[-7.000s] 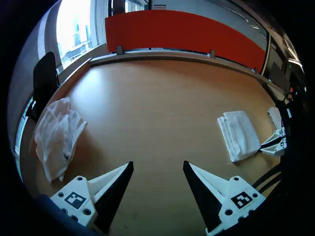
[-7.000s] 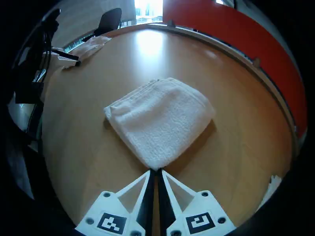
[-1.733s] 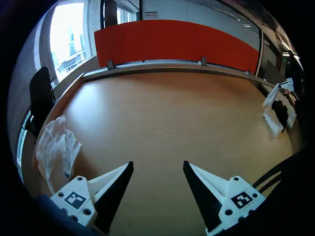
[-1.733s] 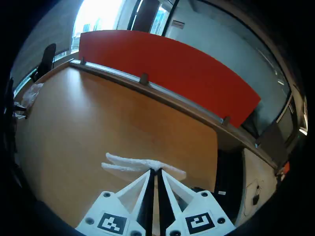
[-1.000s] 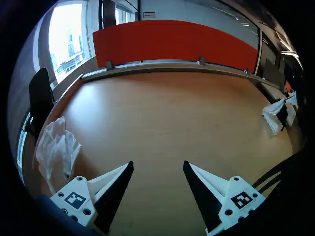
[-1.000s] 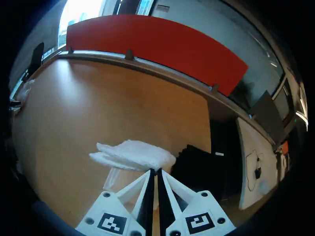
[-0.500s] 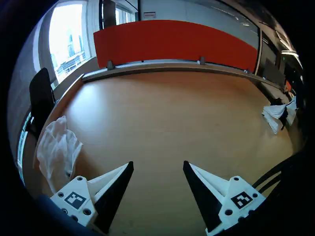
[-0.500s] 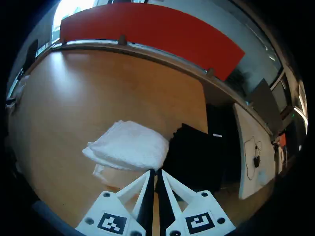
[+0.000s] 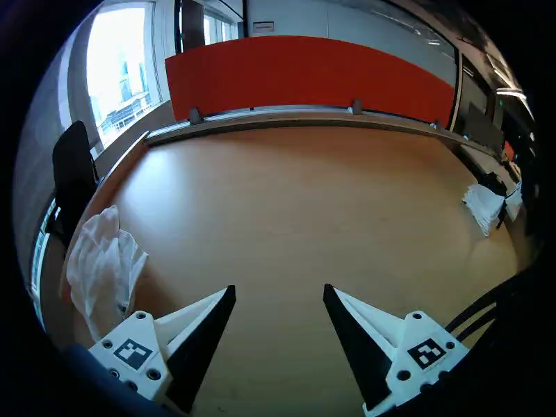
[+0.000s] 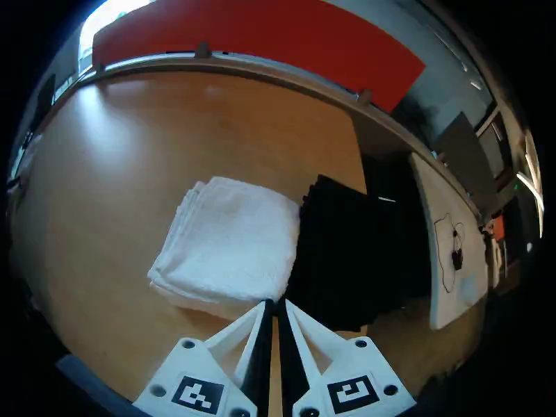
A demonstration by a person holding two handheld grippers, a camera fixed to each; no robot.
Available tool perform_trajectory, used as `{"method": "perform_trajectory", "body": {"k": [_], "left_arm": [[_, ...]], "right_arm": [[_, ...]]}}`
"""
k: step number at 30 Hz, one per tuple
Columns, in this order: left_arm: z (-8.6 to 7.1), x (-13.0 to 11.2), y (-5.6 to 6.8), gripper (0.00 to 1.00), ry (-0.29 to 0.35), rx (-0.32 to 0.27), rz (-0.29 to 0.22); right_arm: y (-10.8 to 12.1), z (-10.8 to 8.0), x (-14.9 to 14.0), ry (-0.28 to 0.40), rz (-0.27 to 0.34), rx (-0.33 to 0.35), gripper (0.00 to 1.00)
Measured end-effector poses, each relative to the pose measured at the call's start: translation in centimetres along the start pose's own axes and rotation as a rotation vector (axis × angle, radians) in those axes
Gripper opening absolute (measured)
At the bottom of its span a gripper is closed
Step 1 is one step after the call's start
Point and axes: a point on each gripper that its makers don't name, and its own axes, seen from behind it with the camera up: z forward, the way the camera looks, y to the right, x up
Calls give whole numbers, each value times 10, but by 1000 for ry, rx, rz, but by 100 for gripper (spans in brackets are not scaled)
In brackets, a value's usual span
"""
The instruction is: Fold towel
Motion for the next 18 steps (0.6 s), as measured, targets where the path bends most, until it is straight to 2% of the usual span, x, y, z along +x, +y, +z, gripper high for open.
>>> {"method": "perform_trajectory", "body": {"k": [8, 14, 16, 18], "left_arm": [[0, 0, 0, 94, -2, 0, 3], [0, 1, 1, 93, 0, 0, 6], [0, 1, 0, 93, 1, 1, 5], [0, 1, 0, 94, 1, 1, 4]], "right_arm": [[2, 5, -9, -18, 12, -18, 7], [7, 8, -14, -32, 22, -46, 37], [9, 7, -15, -31, 27, -54, 40], [11, 6, -16, -28, 33, -62, 49]]}}
